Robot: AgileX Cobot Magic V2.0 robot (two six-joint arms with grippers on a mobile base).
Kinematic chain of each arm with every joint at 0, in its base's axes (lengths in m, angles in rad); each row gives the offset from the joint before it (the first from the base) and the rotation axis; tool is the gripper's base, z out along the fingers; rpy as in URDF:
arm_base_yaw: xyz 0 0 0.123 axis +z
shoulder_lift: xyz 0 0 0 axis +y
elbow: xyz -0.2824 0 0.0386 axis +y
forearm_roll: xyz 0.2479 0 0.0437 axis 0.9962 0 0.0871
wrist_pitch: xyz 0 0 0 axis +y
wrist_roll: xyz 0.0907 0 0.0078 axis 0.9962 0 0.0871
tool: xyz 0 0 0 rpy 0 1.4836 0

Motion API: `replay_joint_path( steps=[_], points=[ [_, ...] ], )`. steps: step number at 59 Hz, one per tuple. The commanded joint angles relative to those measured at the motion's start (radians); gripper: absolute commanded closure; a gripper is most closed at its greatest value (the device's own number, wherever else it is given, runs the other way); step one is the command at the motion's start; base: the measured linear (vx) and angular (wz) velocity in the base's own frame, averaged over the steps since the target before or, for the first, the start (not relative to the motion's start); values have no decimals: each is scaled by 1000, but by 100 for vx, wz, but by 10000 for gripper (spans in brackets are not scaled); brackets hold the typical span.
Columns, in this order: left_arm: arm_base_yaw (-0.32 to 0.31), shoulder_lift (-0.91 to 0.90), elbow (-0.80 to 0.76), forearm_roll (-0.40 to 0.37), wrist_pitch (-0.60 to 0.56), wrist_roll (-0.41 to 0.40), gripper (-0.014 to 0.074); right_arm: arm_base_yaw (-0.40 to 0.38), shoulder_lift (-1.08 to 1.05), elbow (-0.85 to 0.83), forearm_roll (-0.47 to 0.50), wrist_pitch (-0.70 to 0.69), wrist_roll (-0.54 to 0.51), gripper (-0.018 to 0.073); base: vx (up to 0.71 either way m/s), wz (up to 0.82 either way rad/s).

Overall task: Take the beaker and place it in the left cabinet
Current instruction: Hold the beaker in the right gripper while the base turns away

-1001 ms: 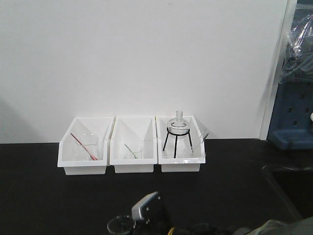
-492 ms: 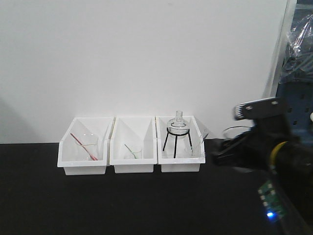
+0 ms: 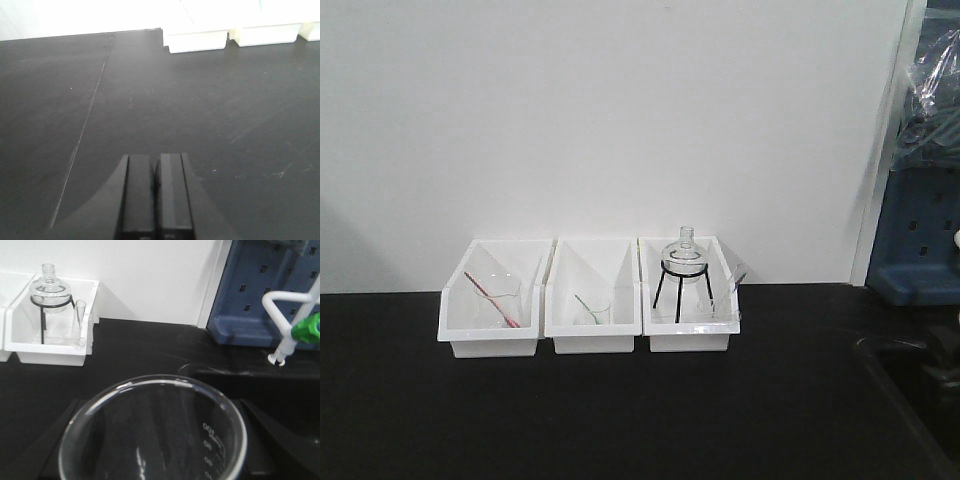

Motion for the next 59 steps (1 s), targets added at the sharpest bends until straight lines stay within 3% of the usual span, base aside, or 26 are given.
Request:
replay_joint_path(
  steps=[1, 19, 59],
  points=[
    [-5, -10, -15, 3, -75, -4, 593, -1, -125, 42, 15, -100, 10, 560, 0, 0],
    [-5, -10, -15, 3, -75, -4, 593, -1, -308, 147, 4, -124, 10, 560, 0, 0],
    [-5, -10, -15, 3, -75, -4, 593, -1, -319, 152, 3, -120, 9, 560, -1, 5]
  ],
)
